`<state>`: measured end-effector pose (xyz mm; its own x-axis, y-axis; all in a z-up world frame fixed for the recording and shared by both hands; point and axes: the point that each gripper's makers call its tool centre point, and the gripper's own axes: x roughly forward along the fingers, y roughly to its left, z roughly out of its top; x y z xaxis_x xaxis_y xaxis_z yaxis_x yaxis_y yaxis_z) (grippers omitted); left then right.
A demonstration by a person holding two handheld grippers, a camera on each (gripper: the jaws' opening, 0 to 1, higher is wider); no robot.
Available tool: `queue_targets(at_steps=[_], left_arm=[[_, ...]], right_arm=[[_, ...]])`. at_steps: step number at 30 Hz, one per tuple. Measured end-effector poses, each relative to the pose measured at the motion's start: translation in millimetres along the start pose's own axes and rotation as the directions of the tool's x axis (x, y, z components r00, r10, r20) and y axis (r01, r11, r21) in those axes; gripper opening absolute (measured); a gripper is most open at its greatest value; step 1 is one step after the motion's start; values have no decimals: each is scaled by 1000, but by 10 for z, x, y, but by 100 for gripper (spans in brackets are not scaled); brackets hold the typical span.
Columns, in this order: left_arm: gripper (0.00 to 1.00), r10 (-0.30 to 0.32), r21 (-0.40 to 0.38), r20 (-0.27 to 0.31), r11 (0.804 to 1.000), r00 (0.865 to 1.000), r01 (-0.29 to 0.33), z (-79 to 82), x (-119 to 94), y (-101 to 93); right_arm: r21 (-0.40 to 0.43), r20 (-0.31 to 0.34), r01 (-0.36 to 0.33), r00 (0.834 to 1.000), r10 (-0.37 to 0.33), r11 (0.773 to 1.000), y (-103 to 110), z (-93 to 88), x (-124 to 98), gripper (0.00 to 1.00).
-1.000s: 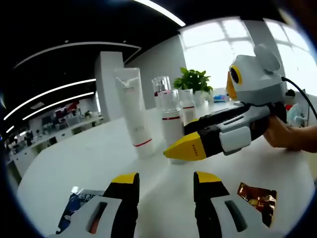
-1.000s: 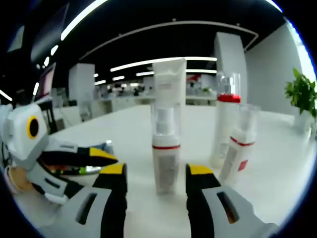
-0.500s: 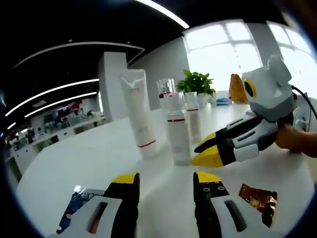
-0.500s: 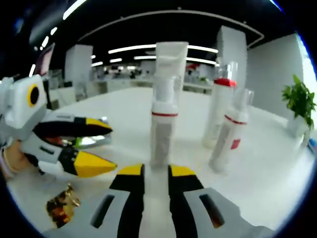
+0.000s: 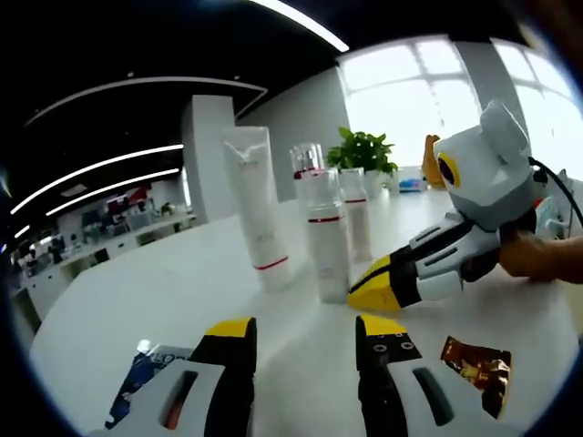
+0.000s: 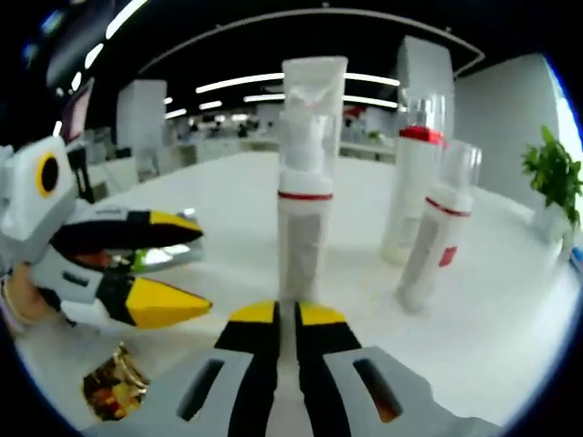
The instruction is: Arrange the skincare products in the storage area until every visible bottle or jar stands upright without overlapping.
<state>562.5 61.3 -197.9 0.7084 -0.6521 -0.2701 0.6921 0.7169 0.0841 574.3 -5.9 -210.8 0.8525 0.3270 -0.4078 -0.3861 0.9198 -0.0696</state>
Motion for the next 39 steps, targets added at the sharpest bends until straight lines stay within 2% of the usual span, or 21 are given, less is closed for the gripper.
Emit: queue_targets(at_steps=[5, 8, 10, 12, 14, 17, 21, 23, 24, 27, 28, 30, 31, 32, 34, 36, 39], left_arm=[[44, 2, 0, 1, 1000, 1000, -2, 5, -9, 2], [44, 2, -4, 5, 1000, 1000, -2, 13, -17, 4], [45, 2, -6, 11, 1000, 1000, -2, 34, -29, 13], [45, 0, -21, 36, 1000, 999, 0, 103, -60, 32], [45, 4, -41, 64, 999, 998, -1, 178, -127, 91], [45, 22, -70, 124, 997, 992, -14, 319, -217, 155], [46, 86, -149, 262, 988, 961, -48, 601, -448, 307], [50, 116, -204, 300, 977, 947, -55, 674, -530, 405], [53, 120, -220, 317, 974, 941, -50, 701, -569, 432], [70, 135, -199, 314, 977, 940, -74, 678, -605, 527], [76, 154, -189, 293, 977, 944, -100, 620, -598, 580], [80, 168, -167, 245, 977, 955, -129, 512, -580, 639], [79, 176, -165, 220, 976, 960, -141, 456, -569, 664], [79, 175, -171, 218, 975, 960, -139, 450, -550, 665], [79, 159, -188, 210, 975, 965, -120, 452, -501, 654], [79, 100, -196, 195, 979, 976, -61, 483, -412, 555], [79, 10, -172, 182, 985, 983, 22, 596, -250, 349]], right_arm=[[5, 4, -19, 1000, 19, 1000, 23, 33, 49, 5], [22, 17, -42, 999, 42, 999, 53, 77, -14, 5], [42, 66, -71, 996, 68, 997, 112, 160, -103, 5], [68, 141, -118, 984, 107, 991, 165, 303, -243, 5], [87, 181, -153, 974, 135, 984, 169, 392, -341, 5], [98, 237, -247, 947, 219, 964, 248, 409, -633, 9], [73, 294, -341, 905, 307, 937, 244, 345, -1024, 21], [68, 327, -364, 888, 324, 929, 179, 339, -1214, 24], [73, 359, -379, 873, 330, 923, 142, 373, -1313, 24], [74, 458, -416, 822, 340, 906, -8, 493, -1626, 28], [69, 482, -417, 809, 336, 906, -68, 524, -1692, 30], [56, 506, -397, 802, 317, 916, -189, 546, -1756, 32], [51, 519, -377, 801, 298, 925, -276, 561, -1764, 32], [48, 526, -355, 803, 279, 934, -367, 572, -1752, 32], [45, 525, -316, 815, 247, 948, -545, 589, -1668, 32], [64, 491, -289, 842, 222, 955, -733, 586, -1498, 32], [115, 426, -290, 878, 217, 950, -906, 570, -1230, 31]])
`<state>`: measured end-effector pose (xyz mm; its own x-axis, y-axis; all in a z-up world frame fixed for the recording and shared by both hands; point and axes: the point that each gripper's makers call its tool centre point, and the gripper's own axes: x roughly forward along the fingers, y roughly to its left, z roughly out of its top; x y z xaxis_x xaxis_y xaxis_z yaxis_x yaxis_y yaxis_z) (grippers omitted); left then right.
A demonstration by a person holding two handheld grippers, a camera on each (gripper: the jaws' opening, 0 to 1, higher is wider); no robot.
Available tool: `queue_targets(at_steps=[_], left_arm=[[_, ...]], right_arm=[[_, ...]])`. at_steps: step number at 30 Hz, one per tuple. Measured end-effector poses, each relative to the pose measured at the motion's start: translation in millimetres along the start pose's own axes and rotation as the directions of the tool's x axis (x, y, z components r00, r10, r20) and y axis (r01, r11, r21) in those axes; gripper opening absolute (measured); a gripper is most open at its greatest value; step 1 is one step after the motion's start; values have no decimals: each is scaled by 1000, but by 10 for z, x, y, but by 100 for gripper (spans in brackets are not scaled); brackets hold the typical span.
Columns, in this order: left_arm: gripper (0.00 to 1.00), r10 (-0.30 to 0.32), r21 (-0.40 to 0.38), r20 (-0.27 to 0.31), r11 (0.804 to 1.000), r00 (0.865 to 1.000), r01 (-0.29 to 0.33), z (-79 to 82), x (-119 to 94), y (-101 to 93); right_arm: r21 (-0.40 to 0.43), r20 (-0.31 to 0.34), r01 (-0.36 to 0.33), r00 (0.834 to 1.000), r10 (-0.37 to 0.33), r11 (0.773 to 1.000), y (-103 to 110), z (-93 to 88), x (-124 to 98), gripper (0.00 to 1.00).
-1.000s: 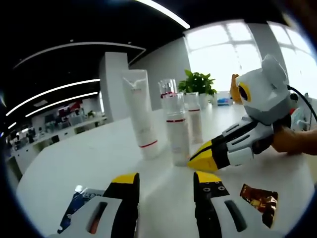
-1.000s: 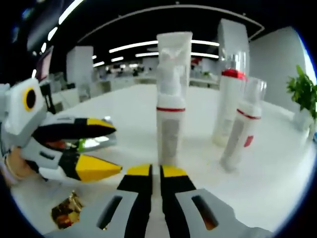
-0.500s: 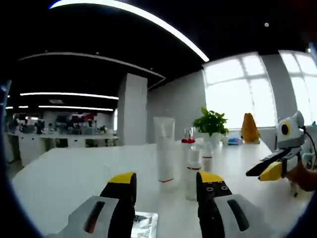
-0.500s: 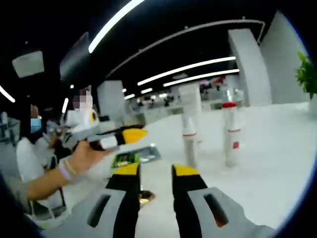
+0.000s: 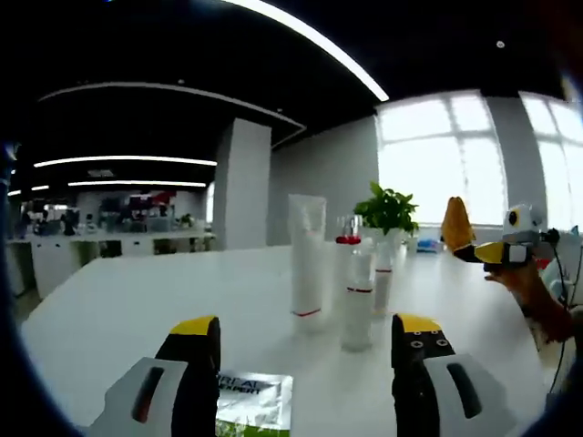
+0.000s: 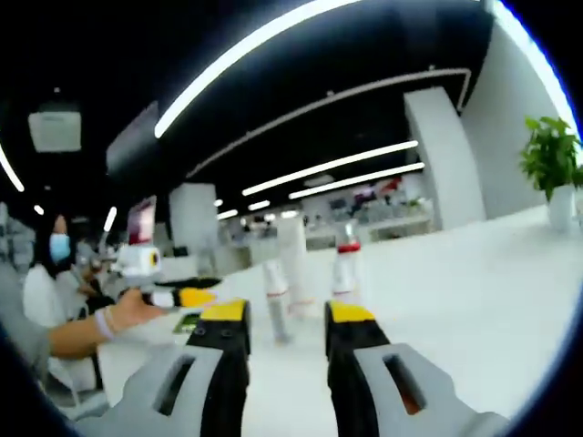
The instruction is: Arrange the skincare products in the storage area until every visible bottle or jar stands upright without overlapping.
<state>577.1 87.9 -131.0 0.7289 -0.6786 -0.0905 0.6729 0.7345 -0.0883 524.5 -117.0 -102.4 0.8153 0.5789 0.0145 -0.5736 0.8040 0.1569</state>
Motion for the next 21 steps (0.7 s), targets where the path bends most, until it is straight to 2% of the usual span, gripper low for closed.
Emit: queue_targets(at_steps=[3, 5, 8, 9, 14, 19, 20, 21], left_arm=[[78, -91, -12, -18, 996, 996, 91, 34, 140, -239], [78, -163, -33, -50, 986, 985, 161, 16, 230, -401], [74, -206, -50, -82, 978, 975, 203, -17, 375, -518], [71, -231, -48, -121, 973, 965, 227, -87, 430, -577], [63, -246, -46, -176, 969, 953, 241, -254, 680, -566], [52, -270, -115, -212, 961, 939, 251, -475, 832, -464], [49, -289, -131, -213, 955, 933, 265, -503, 850, -467], [44, -324, -148, -218, 943, 921, 297, -543, 862, -493]], right_arm=[[-32, -89, 20, 996, -23, 999, -218, -115, 237, 35], [-37, -113, 17, 993, -21, 999, -303, -152, 365, 37], [-46, -140, 2, 990, -8, 999, -390, -210, 522, 42], [-60, -153, -6, 988, -3, 998, -412, -238, 558, 43], [-99, -219, -56, 975, 34, 993, -463, -404, 715, 46], [-110, -252, -103, 965, 73, 989, -458, -483, 802, 47], [-109, -252, -105, 965, 75, 988, -462, -489, 812, 46], [-105, -254, -109, 964, 79, 988, -465, -502, 836, 46]])
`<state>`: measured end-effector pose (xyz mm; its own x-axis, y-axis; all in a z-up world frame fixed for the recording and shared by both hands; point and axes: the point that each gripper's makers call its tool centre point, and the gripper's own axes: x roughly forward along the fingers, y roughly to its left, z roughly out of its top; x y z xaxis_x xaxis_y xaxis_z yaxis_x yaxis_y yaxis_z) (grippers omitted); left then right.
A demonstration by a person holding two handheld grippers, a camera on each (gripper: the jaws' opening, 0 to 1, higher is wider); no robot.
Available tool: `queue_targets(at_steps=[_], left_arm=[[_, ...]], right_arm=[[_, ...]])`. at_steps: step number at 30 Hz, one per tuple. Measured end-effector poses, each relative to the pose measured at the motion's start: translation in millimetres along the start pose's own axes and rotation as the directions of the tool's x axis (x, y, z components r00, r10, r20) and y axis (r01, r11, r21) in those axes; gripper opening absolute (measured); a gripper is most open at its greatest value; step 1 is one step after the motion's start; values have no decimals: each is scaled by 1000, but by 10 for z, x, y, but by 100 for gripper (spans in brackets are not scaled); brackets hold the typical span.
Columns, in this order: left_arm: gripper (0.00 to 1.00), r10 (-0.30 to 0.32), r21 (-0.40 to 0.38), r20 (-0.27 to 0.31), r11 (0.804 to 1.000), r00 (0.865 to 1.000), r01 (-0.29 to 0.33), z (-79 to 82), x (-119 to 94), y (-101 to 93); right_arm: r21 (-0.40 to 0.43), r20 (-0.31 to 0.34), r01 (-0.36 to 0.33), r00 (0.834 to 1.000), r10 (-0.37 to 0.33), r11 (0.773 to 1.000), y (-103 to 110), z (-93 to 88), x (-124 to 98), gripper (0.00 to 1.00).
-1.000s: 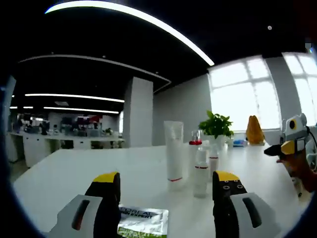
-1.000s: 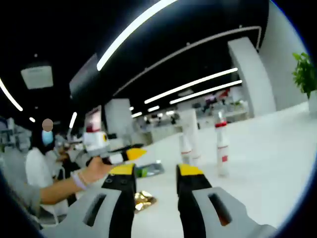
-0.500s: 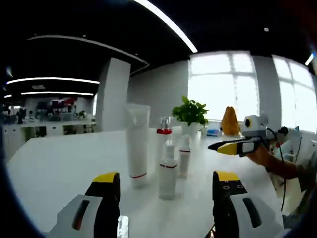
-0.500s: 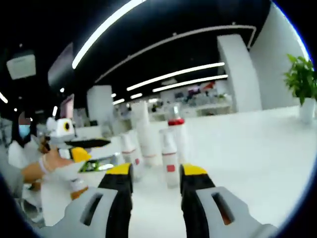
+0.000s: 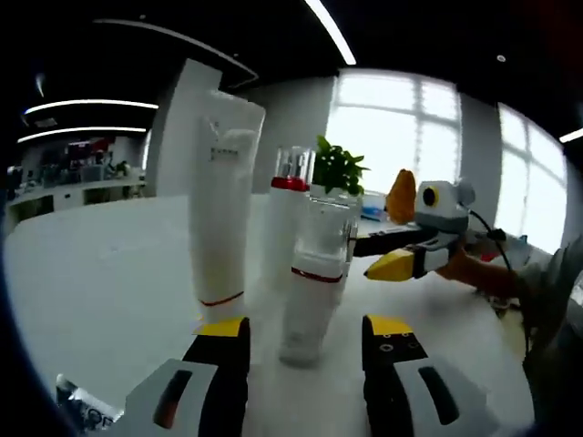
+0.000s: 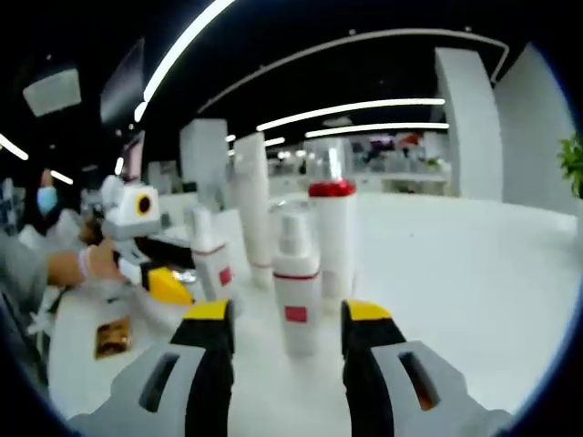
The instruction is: Arrange the skincare products in the storage area until every visible bottle or jar stands upright without overlapping.
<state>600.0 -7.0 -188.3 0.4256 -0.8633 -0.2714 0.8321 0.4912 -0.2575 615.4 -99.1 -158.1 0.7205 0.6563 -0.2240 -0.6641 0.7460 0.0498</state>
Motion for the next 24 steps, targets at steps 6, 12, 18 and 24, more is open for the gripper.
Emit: queue_targets(at_steps=[6, 12, 18, 24], left_arm=[[27, -48, -45, -4, 998, 999, 48, -8, 61, 74], [22, -98, -58, -11, 994, 995, 97, 11, 25, 69], [21, -120, 53, -17, 991, 993, 121, 12, -5, 61], [21, -98, 219, -37, 970, 995, 104, -6, -16, 49]], right_arm=[[8, -36, -11, 999, 11, 1000, -67, -116, 150, 46], [41, -74, -9, 997, 12, 999, -62, -220, 173, 41], [78, -110, 43, 993, -34, 996, -140, -284, 154, 24], [100, -124, 91, 989, -79, 991, -176, -287, 142, 21]])
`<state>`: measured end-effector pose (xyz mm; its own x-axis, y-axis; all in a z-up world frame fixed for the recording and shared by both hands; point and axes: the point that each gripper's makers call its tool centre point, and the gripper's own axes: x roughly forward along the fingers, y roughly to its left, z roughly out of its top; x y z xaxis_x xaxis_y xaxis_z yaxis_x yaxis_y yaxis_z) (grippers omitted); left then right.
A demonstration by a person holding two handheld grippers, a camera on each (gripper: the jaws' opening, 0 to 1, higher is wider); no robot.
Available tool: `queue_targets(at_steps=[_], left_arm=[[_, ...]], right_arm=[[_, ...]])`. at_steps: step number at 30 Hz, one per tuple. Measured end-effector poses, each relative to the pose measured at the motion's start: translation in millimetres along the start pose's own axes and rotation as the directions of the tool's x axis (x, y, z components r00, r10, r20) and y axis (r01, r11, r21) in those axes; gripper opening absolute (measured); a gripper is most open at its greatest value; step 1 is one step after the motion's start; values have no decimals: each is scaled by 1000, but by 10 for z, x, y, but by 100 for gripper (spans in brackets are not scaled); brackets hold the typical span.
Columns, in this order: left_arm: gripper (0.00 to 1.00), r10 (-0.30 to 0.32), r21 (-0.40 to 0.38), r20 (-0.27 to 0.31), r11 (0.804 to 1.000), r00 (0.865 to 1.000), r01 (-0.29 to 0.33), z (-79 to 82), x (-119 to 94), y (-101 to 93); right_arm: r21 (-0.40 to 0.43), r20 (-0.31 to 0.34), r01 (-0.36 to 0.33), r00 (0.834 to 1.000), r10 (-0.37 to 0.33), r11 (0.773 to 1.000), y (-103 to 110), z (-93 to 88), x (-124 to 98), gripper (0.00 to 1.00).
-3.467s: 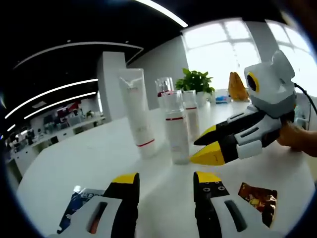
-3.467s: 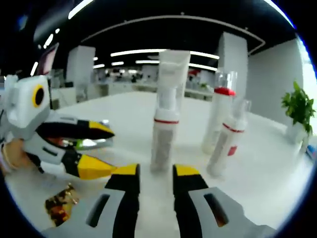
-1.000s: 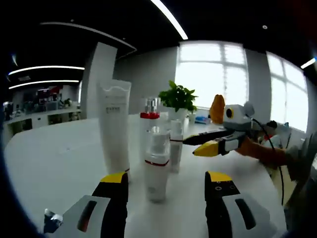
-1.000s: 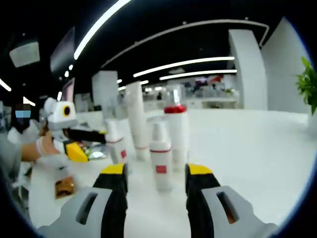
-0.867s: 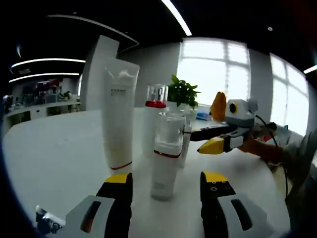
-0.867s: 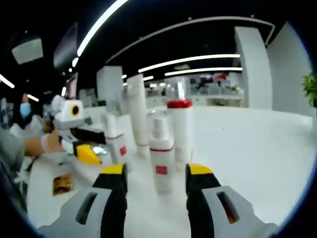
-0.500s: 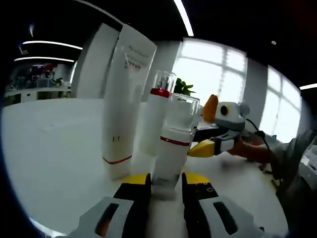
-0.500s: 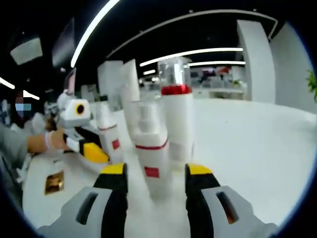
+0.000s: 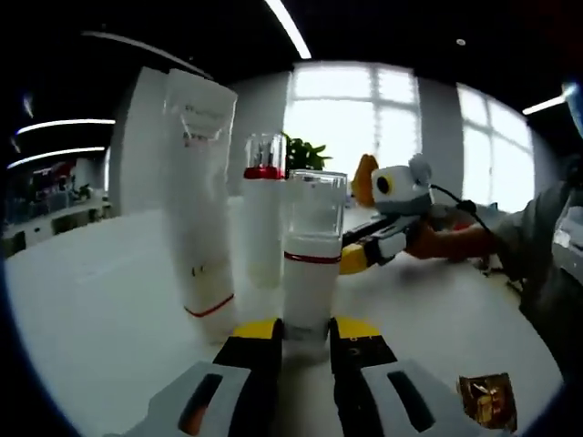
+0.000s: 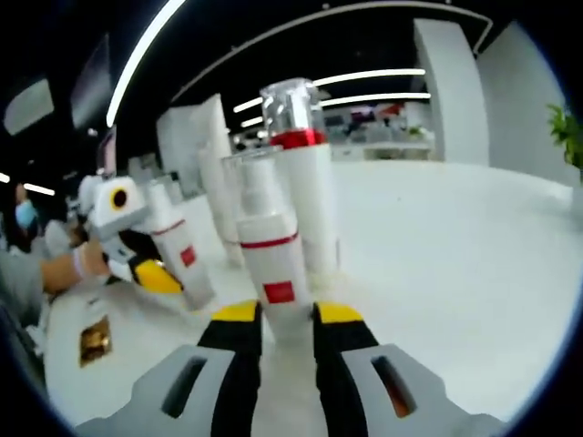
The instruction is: Arrange the skincare products in the storage area until every visible bottle or jar stands upright without overlapping.
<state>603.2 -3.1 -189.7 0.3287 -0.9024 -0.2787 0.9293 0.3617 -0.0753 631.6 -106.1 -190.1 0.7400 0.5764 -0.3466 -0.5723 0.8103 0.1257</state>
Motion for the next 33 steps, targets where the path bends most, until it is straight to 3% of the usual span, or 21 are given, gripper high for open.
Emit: queue_targets(at_steps=[2, 5, 10, 16, 25, 33], left_arm=[[21, 12, 54, -9, 998, 1000, -12, -14, -8, 8], [21, 22, 54, -12, 998, 1000, -21, -20, -12, 25], [22, 34, 54, -20, 998, 999, -33, -46, -10, 53], [44, 29, 29, 4, 999, 1000, -29, -43, -54, 9], [45, 83, 25, 22, 996, 996, -84, 24, -338, 40], [47, 167, 43, 29, 985, 986, -168, 38, -780, -9]], right_arm=[[10, -2, 20, 1000, -20, 1000, -10, 0, 0, 21], [19, -8, 76, 997, -76, 997, -36, -2, -4, 20], [-11, 7, 111, 994, -111, 994, -26, -21, -6, 20], [5, -7, 83, 997, -83, 997, 23, -81, -34, 25], [15, -16, 73, 997, -73, 997, 77, -122, -97, 24], [24, 15, 66, 998, -66, 998, 152, -102, -325, 24]])
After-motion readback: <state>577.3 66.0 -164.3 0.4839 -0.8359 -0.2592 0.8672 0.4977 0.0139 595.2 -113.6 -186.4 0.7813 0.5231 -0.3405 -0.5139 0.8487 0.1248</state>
